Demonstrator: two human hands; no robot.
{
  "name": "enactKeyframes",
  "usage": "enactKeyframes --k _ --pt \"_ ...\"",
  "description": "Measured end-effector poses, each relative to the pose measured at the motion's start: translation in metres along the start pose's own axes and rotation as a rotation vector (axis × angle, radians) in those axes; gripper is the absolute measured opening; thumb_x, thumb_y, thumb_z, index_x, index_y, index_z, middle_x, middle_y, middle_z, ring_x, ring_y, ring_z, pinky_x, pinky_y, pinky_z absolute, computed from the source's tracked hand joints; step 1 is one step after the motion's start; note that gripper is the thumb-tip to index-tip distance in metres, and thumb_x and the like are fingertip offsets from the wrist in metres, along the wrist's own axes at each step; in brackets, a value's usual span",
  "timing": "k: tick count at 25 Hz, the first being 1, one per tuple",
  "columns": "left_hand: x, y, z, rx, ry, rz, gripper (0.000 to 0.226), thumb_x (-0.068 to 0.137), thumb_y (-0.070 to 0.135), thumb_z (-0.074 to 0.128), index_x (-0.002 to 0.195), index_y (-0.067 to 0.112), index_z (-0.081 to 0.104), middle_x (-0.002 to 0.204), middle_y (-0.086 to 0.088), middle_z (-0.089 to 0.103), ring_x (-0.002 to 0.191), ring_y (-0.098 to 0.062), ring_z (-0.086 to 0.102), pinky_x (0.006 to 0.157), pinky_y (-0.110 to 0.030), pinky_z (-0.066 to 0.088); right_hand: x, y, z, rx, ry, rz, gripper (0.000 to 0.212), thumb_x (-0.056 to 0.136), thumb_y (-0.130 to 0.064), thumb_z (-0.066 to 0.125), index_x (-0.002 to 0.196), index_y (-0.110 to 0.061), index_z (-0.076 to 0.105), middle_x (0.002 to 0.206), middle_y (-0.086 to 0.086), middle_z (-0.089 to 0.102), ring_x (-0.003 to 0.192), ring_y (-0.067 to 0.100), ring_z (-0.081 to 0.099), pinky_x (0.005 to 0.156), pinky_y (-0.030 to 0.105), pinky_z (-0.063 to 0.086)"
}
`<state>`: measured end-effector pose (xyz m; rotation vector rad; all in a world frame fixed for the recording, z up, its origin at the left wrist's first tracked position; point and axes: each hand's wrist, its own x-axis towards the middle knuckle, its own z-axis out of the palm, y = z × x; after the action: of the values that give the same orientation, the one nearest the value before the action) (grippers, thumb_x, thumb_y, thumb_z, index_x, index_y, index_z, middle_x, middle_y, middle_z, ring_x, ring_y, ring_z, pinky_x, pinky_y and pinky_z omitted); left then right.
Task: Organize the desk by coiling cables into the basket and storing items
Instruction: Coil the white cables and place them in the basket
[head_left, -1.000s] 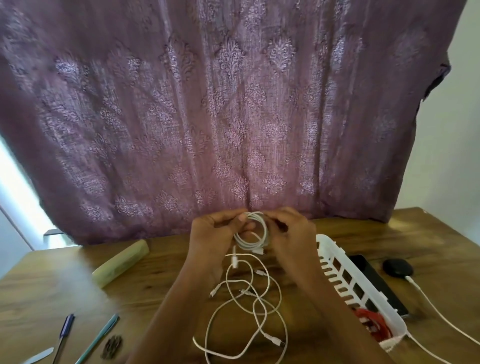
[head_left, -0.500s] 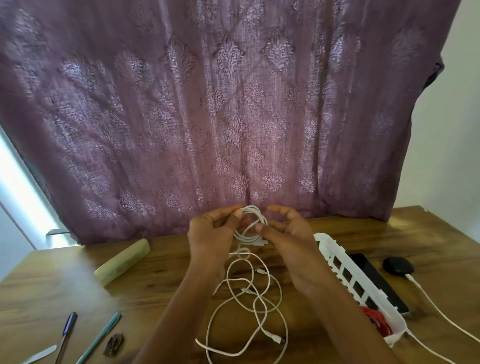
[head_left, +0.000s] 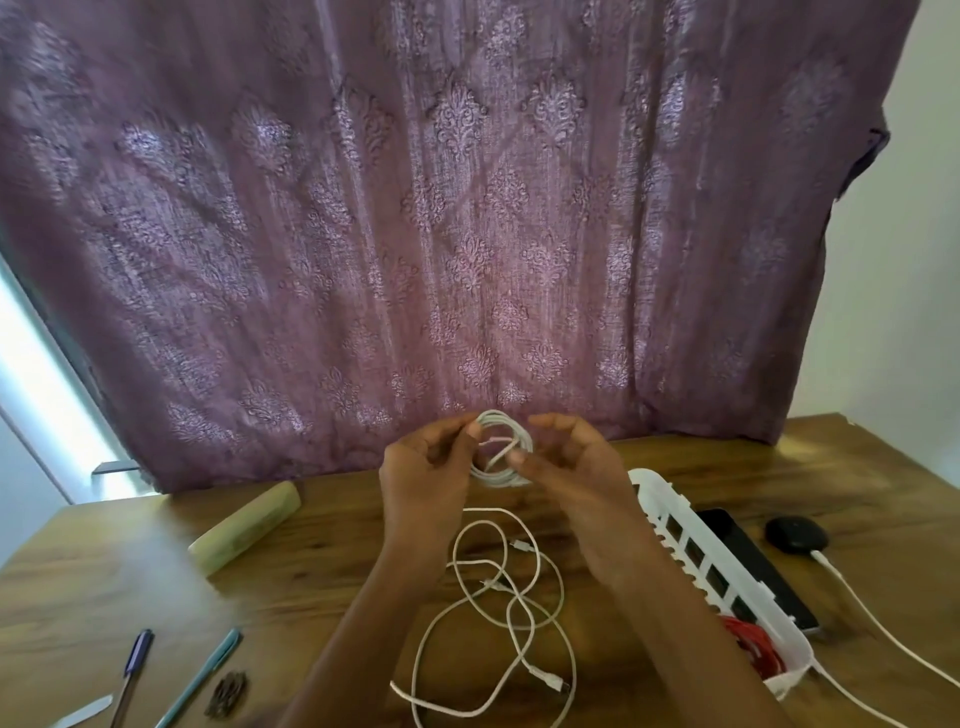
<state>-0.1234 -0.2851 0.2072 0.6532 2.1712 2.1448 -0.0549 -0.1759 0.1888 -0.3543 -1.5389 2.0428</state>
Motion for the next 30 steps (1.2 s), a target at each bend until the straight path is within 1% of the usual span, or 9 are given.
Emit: enactKeyframes --k 3,6,10,14,18,21,25,28,30 --pt "0.0 -0.003 0.001 0.01 0.096 -0.002 0.014 0.085 0.015 0.064 0.093 0.021 0.073 0.078 0.011 0.073 0.074 -0.002 0.069 0.07 -0.017 0.054 -0.009 0.003 0.005 -0.547 0.243 -0.395 0.018 0.066 -0.022 0.081 0.075 -0.02 0.066 0.079 -0.003 0.06 0.069 0.004 0.058 0.059 0.011 0.047" --pt "-0.002 -0.002 0.006 0.028 0.178 0.036 0.014 0.085 0.018 0.065 0.092 0.027 0.073 0.078 0.011 0.073 0.073 -0.001 0.068 0.072 -0.021 0.054 -0.02 0.01 0.017 -0.535 0.14 -0.508 0.008 0.082 -0.014 0.068 0.089 -0.017 0.071 0.08 -0.004 0.056 0.067 0.003 0.054 0.056 0.008 0.041" --pt "-0.006 0.001 0.005 -0.02 0.164 0.052 0.019 0.082 0.015 0.067 0.09 0.032 0.071 0.075 0.011 0.073 0.072 -0.001 0.069 0.07 -0.015 0.053 -0.021 0.007 0.023 -0.399 0.133 -0.241 0.004 0.08 -0.021 0.07 0.079 -0.017 0.071 0.076 0.001 0.06 0.063 0.009 0.054 0.059 0.015 0.044" --pt "-0.001 -0.003 0.003 0.063 0.183 0.087 0.021 0.08 0.014 0.069 0.096 0.027 0.072 0.084 0.014 0.072 0.078 0.004 0.067 0.076 -0.016 0.053 -0.015 -0.009 0.019 0.23 0.057 0.223 0.021 0.087 -0.014 0.051 0.067 -0.01 0.058 0.06 0.001 0.048 0.058 0.01 0.044 0.057 0.024 0.037" --pt "-0.001 -0.005 0.0 0.106 0.19 0.126 0.022 0.08 0.013 0.068 0.094 0.03 0.072 0.071 0.024 0.067 0.071 0.005 0.067 0.068 -0.011 0.052 -0.006 -0.021 0.003 0.459 -0.065 0.396 0.031 0.089 -0.019 0.046 0.059 -0.013 0.049 0.051 0.0 0.048 0.055 0.014 0.052 0.064 0.029 0.048" --pt "0.001 -0.004 -0.004 0.048 0.191 0.079 0.02 0.082 0.011 0.066 0.095 0.025 0.072 0.074 0.017 0.07 0.067 0.007 0.065 0.065 -0.006 0.049 -0.001 -0.027 -0.008 0.387 -0.071 0.386 0.022 0.089 -0.019 0.051 0.073 -0.006 0.061 0.044 -0.004 0.035 0.038 0.006 0.037 0.046 0.022 0.047" --pt "0.004 -0.001 -0.006 -0.002 0.152 0.015 0.018 0.086 0.005 0.06 0.096 0.018 0.069 0.076 0.009 0.069 0.063 0.009 0.063 0.059 -0.004 0.046 0.001 -0.026 -0.023 -0.018 0.008 0.232 0.013 0.079 -0.02 0.066 0.085 -0.008 0.066 0.048 -0.007 0.032 0.038 0.002 0.027 0.034 0.013 0.027" --pt "0.001 -0.004 -0.003 -0.117 0.035 -0.068 0.023 0.09 0.001 0.053 0.103 0.013 0.068 0.082 -0.003 0.072 0.073 -0.007 0.067 0.077 -0.025 0.055 0.003 -0.015 -0.024 -0.223 0.087 0.157 0.014 0.087 -0.019 0.061 0.076 -0.012 0.065 0.05 -0.006 0.045 0.04 0.004 0.036 0.035 0.015 0.031" --pt "-0.005 -0.003 0.003 -0.218 -0.052 -0.134 0.027 0.091 -0.001 0.049 0.103 0.015 0.067 0.081 -0.002 0.074 0.078 -0.015 0.069 0.081 -0.036 0.056 0.004 -0.008 -0.019 -0.15 0.109 0.192 0.018 0.093 -0.018 0.052 0.081 -0.008 0.06 0.058 0.0 0.059 0.042 0.009 0.05 0.035 0.018 0.037"
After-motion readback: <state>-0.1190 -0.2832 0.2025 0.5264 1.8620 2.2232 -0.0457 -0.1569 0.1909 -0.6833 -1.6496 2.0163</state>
